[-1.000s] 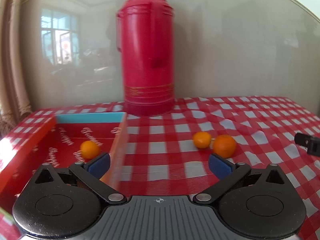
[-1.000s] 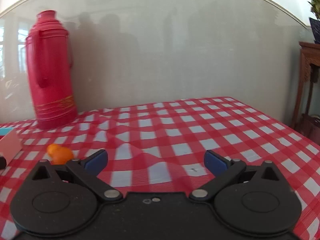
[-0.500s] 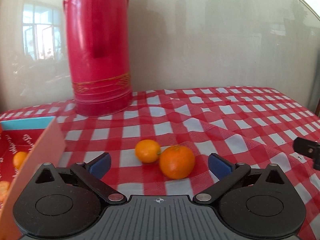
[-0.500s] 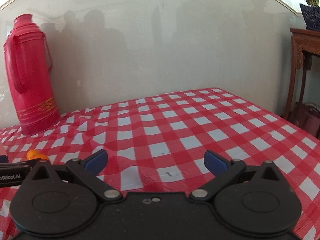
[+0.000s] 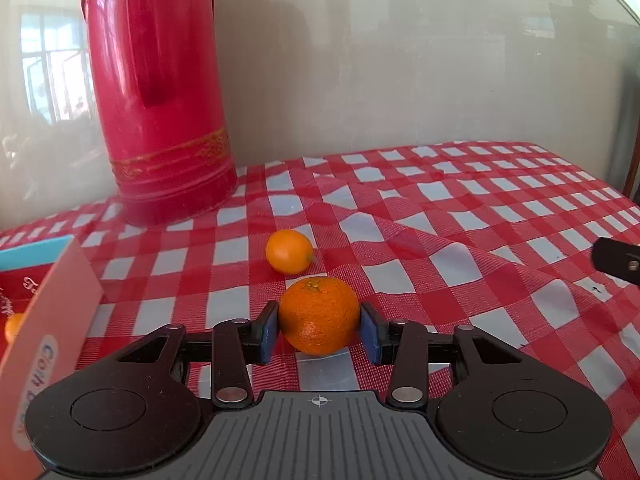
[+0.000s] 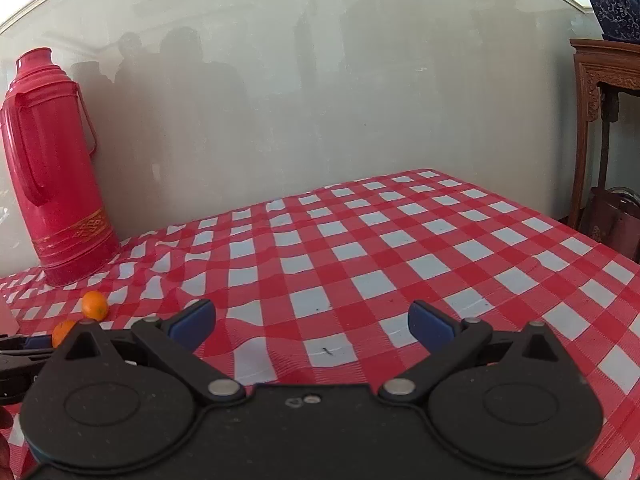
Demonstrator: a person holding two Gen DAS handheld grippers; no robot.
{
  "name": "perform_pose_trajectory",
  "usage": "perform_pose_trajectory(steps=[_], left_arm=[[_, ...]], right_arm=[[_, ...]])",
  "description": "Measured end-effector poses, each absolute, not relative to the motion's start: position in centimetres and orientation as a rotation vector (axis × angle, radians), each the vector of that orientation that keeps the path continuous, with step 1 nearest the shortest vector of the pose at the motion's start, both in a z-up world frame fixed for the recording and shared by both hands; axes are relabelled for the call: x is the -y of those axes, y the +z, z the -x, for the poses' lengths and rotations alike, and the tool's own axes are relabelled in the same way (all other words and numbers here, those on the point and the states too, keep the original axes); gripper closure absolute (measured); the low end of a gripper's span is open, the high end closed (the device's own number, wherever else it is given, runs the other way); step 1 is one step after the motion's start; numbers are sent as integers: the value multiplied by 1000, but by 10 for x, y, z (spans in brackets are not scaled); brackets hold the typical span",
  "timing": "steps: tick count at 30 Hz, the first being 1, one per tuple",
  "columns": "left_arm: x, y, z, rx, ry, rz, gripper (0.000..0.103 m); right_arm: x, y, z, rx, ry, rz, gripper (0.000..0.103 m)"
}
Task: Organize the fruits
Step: 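Carry the orange with the left gripper into the box and release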
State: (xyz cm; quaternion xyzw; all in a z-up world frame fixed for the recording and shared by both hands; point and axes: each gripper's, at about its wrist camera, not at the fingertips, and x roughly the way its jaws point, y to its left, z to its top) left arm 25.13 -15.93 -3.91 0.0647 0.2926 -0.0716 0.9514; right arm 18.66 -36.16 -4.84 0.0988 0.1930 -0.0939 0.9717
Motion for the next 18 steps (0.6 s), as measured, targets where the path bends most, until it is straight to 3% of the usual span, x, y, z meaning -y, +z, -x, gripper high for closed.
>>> perform_pose_trajectory(steps=[18], left_arm=[[53, 13, -195, -471, 15, -124, 60]], right_arm=[[315, -44, -187, -403, -123, -204, 6]])
